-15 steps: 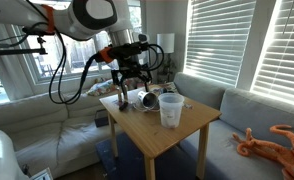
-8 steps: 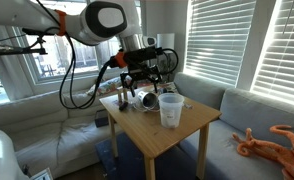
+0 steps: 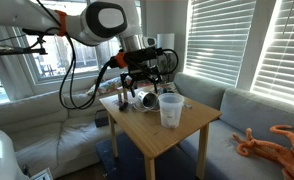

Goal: Pour the content in the clear frost cold cup onto the table

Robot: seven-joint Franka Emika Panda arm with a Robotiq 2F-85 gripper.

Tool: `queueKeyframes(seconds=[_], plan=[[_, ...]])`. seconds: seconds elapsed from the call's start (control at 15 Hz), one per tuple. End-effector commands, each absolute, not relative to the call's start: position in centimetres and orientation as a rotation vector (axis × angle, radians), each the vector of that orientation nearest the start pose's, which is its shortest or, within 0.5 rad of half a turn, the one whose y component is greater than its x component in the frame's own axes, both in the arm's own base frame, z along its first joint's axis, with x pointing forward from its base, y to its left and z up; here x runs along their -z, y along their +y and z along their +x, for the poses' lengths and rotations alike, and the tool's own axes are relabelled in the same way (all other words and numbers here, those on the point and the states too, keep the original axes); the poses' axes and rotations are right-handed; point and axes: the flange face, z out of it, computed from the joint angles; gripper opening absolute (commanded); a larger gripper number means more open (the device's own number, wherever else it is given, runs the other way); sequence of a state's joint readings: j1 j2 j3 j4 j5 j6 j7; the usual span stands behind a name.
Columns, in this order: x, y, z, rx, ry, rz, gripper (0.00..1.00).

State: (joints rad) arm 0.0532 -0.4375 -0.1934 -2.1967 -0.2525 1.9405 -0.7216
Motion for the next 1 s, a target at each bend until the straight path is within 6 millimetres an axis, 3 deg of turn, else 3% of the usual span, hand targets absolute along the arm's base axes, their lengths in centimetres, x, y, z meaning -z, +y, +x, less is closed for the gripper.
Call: queueKeyframes(seconds=[0.0,0.8,0.87,0.93], plan=[[-56.8,-9.2,45.2,0.213,-1.132,-3.145,1.00],[-53.9,-9.0,52.1,0.247,-1.291,-2.947,0.99],[-53.6,-9.1,52.4,0.239,-1.293,-2.943,0.78],[-53.3,-9.2,52.7,0.234,-1.298,-2.939,0.74]])
